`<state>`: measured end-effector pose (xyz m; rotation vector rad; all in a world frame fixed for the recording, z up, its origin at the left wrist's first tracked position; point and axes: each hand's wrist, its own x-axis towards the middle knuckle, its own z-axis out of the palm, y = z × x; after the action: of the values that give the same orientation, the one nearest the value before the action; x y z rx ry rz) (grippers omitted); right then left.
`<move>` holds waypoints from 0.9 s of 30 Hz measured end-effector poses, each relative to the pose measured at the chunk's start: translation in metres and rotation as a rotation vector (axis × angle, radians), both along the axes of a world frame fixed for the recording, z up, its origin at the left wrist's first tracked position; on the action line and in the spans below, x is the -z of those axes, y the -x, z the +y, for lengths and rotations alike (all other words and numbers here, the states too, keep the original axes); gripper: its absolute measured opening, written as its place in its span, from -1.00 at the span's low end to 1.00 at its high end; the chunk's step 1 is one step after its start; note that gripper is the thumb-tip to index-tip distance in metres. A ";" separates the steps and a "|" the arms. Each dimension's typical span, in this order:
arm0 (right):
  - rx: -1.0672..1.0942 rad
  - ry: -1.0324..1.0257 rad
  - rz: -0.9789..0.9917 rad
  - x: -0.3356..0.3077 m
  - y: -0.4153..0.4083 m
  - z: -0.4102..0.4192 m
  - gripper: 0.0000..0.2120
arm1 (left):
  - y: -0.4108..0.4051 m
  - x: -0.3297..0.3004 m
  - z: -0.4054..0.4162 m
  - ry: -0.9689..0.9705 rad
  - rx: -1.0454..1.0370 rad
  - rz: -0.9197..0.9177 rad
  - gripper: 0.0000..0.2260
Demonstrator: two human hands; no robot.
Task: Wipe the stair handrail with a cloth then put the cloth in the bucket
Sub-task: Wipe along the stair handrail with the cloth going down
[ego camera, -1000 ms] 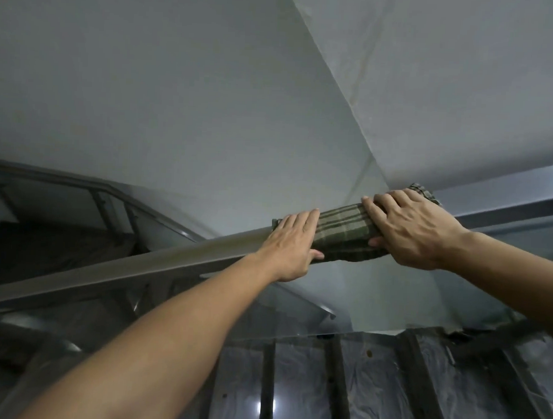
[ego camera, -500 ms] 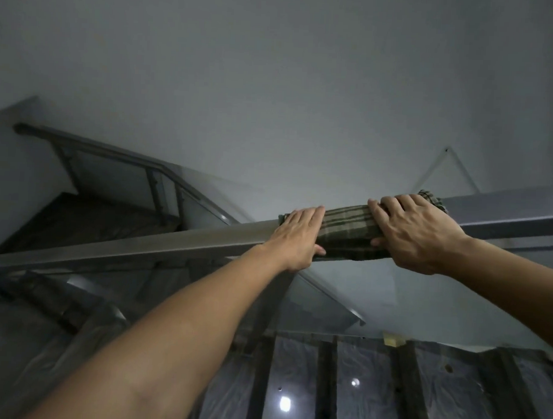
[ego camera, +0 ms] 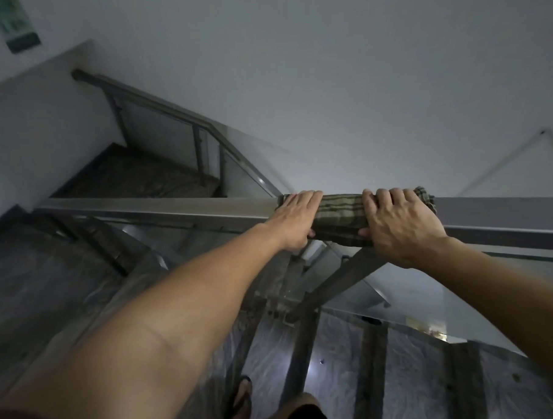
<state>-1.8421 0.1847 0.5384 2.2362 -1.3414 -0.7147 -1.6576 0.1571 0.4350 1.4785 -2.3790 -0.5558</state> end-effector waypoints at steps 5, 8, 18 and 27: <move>-0.005 -0.003 -0.031 0.032 -0.047 -0.010 -0.31 | -0.046 0.037 -0.013 -0.012 -0.029 0.008 -0.25; -0.031 -0.004 -0.077 0.050 -0.076 -0.016 -0.33 | -0.076 0.059 -0.019 0.005 -0.036 -0.022 -0.23; -0.060 -0.014 -0.089 0.125 -0.183 -0.040 -0.38 | -0.185 0.136 -0.043 -0.004 -0.025 -0.041 -0.22; -0.029 -0.038 -0.077 0.176 -0.256 -0.059 -0.40 | -0.257 0.182 -0.057 0.002 -0.015 -0.009 -0.24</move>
<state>-1.5857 0.1254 0.3627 2.3296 -1.3388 -0.6551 -1.4003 0.1005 0.2533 1.5000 -2.3723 -0.5447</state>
